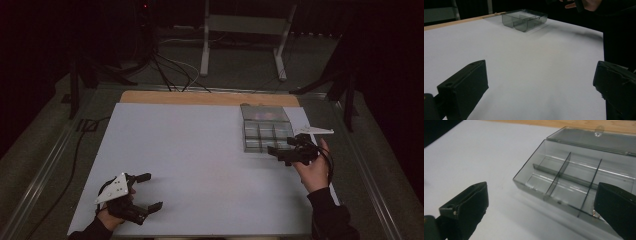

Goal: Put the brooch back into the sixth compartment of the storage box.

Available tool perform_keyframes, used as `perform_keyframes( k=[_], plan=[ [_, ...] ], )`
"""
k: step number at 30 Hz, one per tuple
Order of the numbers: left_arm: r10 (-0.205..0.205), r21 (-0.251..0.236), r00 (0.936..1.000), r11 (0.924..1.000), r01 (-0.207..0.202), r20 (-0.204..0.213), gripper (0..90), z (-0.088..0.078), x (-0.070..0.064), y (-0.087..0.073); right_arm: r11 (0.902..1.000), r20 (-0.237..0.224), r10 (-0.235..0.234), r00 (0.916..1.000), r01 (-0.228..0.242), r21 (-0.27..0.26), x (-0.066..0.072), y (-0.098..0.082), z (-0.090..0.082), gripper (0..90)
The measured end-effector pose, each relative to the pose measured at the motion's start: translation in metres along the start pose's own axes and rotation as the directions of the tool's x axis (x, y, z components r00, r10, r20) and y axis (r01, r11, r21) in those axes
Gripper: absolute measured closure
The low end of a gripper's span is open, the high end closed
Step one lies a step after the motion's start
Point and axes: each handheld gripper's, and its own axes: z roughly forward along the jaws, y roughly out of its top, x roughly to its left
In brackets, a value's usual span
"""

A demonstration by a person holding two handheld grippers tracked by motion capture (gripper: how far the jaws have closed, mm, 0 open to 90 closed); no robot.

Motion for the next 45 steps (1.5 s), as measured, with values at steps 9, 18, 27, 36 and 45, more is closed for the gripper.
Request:
perform_keyframes(
  k=[9,18,27,36,45],
  plan=[
    [0.0,0.0,1.0,1.0,0.0,0.001,1.1,0.0,0.001,0.0,0.9999,-0.02,-0.001,0.9998,0.0,-0.011,0.01,-0.019,-0.007,0.0],
    [0.002,0.006,1.0,1.0,-0.002,0.0,1.1,0.001,0.0,0.0,0.9998,-0.075,-0.004,0.9972,0.006,0.016,0.025,-0.052,-0.014,0.0],
    [0.006,0.009,1.0,0.9999,-0.006,0.001,1.1,0.001,-0.001,0.0,0.9976,-0.115,-0.045,0.9923,0.05,0.048,0.034,-0.086,-0.017,0.0],
    [0.007,0.01,1.0,0.9999,-0.007,-0.001,1.1,0.001,-0.001,0.0,0.9941,-0.134,-0.069,0.9886,0.079,0.075,0.03,-0.112,-0.023,0.0],
    [0.011,0.018,0.9999,0.9998,-0.011,0.001,1.1,0.002,-0.002,-0.001,0.9928,-0.153,-0.102,0.9829,0.111,0.047,0.026,-0.125,-0.032,0.0]
  ],
)
